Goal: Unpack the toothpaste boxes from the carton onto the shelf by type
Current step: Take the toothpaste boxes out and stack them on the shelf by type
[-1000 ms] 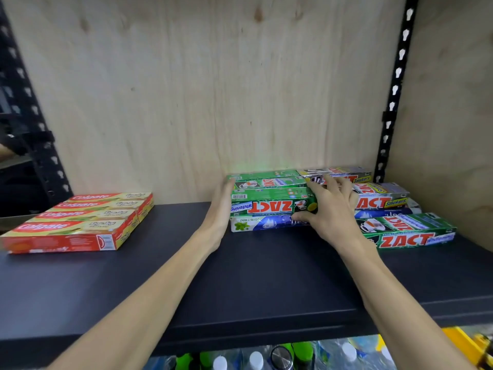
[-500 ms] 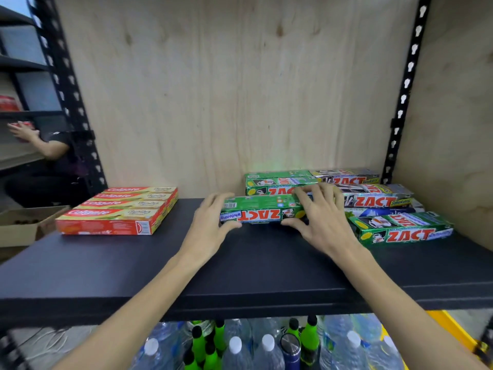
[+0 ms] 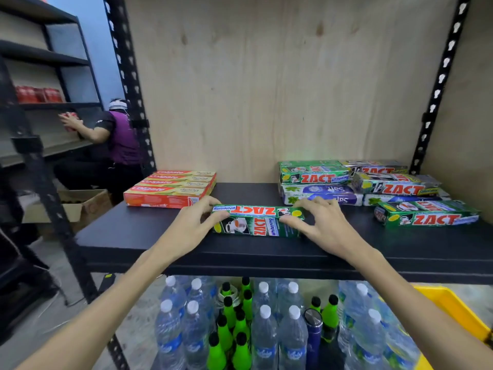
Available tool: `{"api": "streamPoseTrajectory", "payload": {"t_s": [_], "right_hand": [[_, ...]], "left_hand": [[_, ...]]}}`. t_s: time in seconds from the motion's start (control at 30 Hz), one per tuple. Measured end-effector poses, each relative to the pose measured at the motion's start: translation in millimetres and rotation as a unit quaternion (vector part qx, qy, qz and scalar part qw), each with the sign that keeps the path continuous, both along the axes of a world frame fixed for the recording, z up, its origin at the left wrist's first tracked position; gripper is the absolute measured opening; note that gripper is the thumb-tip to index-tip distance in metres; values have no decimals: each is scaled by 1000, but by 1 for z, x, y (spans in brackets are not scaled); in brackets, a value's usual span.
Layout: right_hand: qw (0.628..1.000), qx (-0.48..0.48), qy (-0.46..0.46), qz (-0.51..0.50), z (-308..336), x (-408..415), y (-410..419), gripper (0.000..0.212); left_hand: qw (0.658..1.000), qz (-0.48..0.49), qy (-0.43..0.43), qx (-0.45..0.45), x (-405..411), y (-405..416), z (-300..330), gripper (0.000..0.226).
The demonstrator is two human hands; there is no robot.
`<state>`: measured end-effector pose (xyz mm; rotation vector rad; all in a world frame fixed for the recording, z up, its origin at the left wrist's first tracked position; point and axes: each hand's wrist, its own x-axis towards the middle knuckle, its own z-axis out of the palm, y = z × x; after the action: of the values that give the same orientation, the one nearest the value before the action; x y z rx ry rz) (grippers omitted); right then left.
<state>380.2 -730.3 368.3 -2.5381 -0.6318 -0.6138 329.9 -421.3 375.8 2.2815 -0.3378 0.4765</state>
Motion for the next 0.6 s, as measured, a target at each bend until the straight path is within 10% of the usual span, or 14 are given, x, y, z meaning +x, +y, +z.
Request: {"api": "streamPoseTrajectory", "payload": {"t_s": [0.47, 0.6], "right_hand": [[981, 157, 48, 106, 5, 4, -7, 30], [986, 147, 47, 56, 4, 16, 7, 48]], "left_hand": [[996, -44, 37, -64, 17, 9, 1, 19], [999, 45, -8, 14, 35, 3, 0, 32]]}}
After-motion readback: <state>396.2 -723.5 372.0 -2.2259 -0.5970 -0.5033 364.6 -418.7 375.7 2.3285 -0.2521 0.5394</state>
